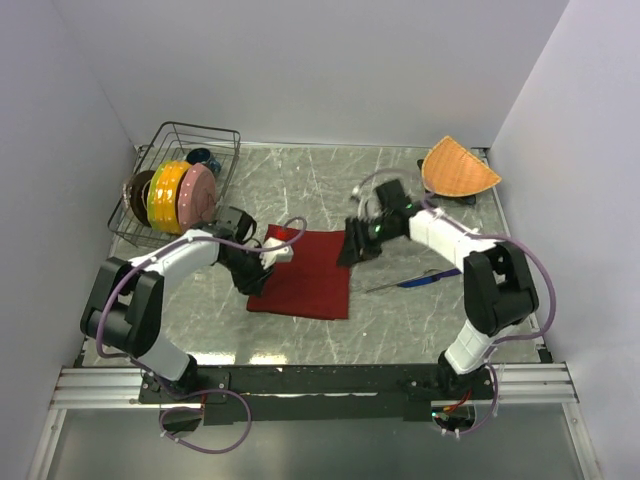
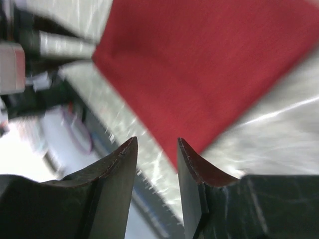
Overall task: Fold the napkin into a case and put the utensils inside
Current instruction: Smooth out the lower triangle-folded napkin at the center of the board.
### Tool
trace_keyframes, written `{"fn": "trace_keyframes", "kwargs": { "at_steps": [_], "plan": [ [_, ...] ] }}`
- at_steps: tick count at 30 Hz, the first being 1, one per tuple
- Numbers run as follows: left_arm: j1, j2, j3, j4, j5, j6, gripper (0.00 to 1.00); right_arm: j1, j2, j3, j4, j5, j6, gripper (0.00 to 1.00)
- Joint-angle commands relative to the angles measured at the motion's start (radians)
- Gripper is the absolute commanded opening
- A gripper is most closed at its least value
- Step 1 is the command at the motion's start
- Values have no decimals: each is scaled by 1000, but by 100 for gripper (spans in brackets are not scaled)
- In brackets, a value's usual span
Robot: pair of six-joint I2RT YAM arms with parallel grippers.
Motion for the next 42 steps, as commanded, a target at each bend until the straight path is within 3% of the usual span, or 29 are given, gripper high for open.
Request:
{"fn": "trace_keyframes", "kwargs": {
  "at_steps": [1,7,17,26,30,33,36,42],
  "plan": [
    [-11,-49,-43,5,-49,79,32,76,15,-108,39,-63,71,44],
    [-69,-82,-132,37,-92,100,28,81,150,-124,23,-74,22,36],
    [-146,-153,-231,30,-130,106,25,81,164,-178,-62,-26,-98,35],
    [-135,-178,-165,39,-92,30,41,82,92,-40,-138,4,-150,40],
    [-80,-207,-126,30,-31,39,55,84,-7,-69,-116,-6,-186,48],
    [-78,-311,-184,100,-37,74,63,85,-58,-112,-86,-2,-197,50],
    [-110,-429,-272,198,-58,105,64,88,-46,-98,-76,-22,-184,50],
    [-282,-596,-457,381,-219,118,63,143,23,-49,-3,-56,-127,47]
  ]
}}
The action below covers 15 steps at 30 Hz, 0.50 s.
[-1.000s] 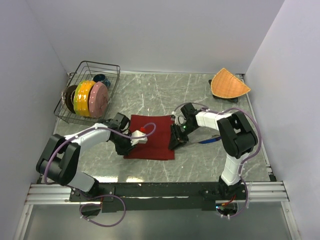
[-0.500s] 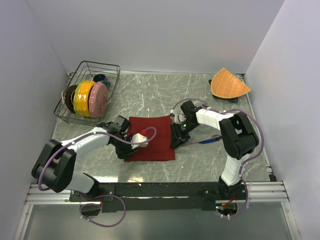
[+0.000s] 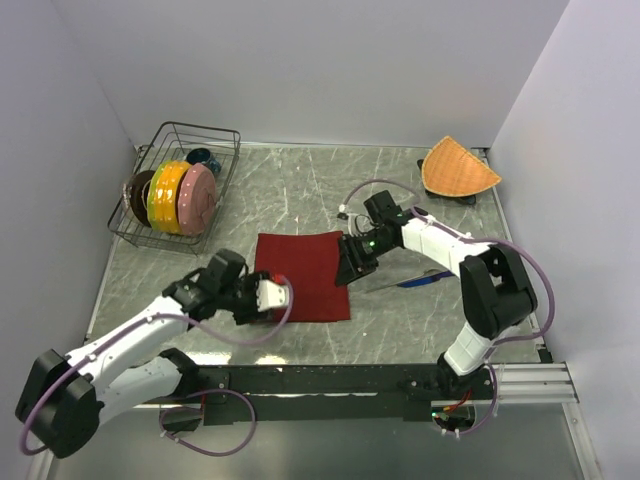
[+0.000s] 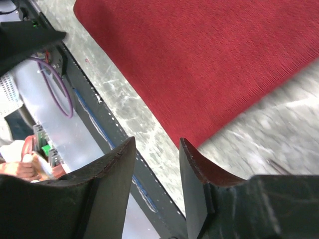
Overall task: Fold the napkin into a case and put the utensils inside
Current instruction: Smooth out the lower triangle-folded napkin at the center of the board.
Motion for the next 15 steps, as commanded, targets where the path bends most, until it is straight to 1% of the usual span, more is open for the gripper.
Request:
{"fn": "trace_keyframes", "kwargs": {
  "at_steps": [1,5,9,15],
  "plan": [
    [-96,-46,-108,177,-103,44,63,47,51,55,74,-46,40,47],
    [-159,-49,-152,228,-152,58,62,71,125,63,134,-58,92,45],
    [-234,-17,-185,264,-195,68,62,80,171,70,168,-56,114,44],
    [-273,64,-206,324,-249,65,60,90,219,75,168,-41,104,43]
  ]
}}
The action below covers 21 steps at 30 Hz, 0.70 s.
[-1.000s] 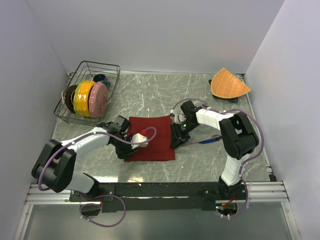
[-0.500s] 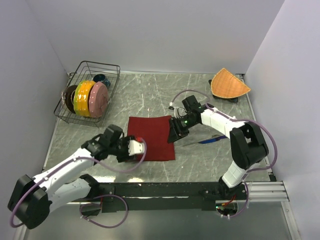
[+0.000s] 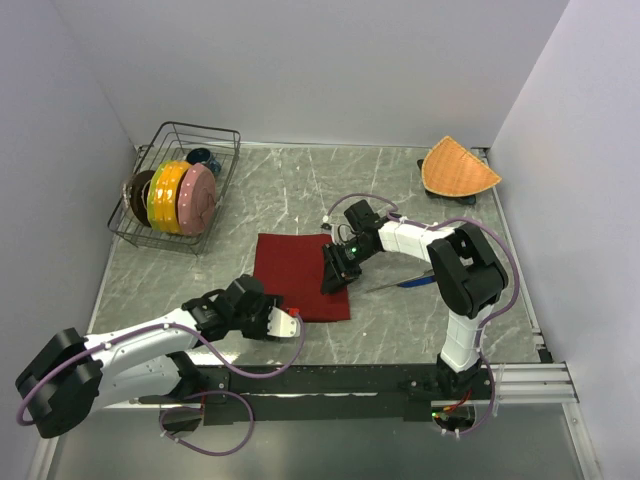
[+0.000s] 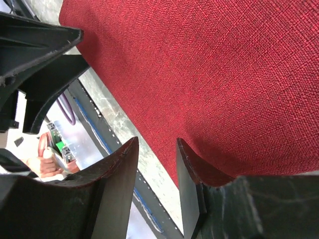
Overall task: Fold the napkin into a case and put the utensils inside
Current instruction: Smooth out the lower triangle-folded napkin at the center of the board.
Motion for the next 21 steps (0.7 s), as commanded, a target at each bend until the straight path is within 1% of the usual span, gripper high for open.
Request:
{"fn": "trace_keyframes", "kwargs": {
  "at_steps": [1,4,7,8,10,11,13,14,17,21],
  "plan": [
    [-22,51,-14,84,-51,19,59,9,21,46,28,-2,2,43],
    [-34,77,-25,98,-60,36,53,11,38,39,25,3,-6,43],
    [-37,100,-14,86,-59,33,40,11,53,39,11,10,-21,42],
    [-37,102,-7,77,-54,29,31,12,58,39,5,15,-33,42],
    [-36,94,16,42,-31,15,23,11,61,35,0,21,-49,42],
    [-36,90,25,29,-24,7,15,12,63,35,-4,23,-53,41],
    [-36,79,61,-26,4,-6,7,11,63,32,-9,26,-63,41],
    [-36,77,73,-41,21,-14,1,11,63,35,-9,30,-66,41],
    [-25,83,134,-112,76,-46,1,11,63,36,-20,38,-81,41],
    [27,140,238,-202,163,-59,1,11,63,43,-26,40,-90,41]
  ]
}}
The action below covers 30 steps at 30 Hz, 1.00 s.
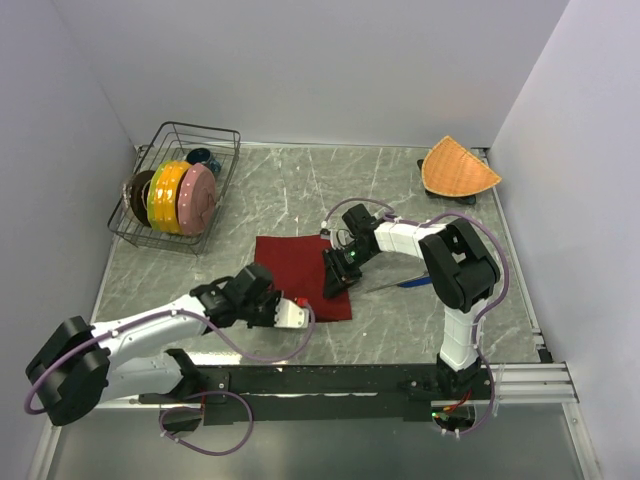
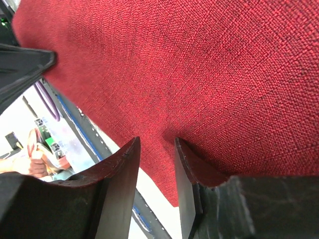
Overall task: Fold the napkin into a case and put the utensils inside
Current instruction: Smooth out the lower triangle-folded napkin at the center of the board.
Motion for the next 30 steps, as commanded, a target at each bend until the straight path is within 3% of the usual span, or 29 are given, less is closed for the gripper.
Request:
{"fn": "trace_keyframes", "kwargs": {
  "at_steps": [1,15,18,21,27,30],
  "plan": [
    [47,57,120,-118,147,-33,1,9,-3,36,-11,17,-33,41],
    [172,210,252,-285,304,32,1,9,-23,85,-38,17,-27,42],
    [172,210,254,-288,290,32,11,7,-40,108,-60,21,-28,43],
    [179,192,260,-307,290,29,31,3,-70,115,-86,22,-28,43],
    [253,167,307,-350,322,-7,47,-2,-133,80,-109,48,-22,44],
    [265,175,298,-327,295,-34,48,-3,-135,50,-115,60,-25,44]
  ]
}}
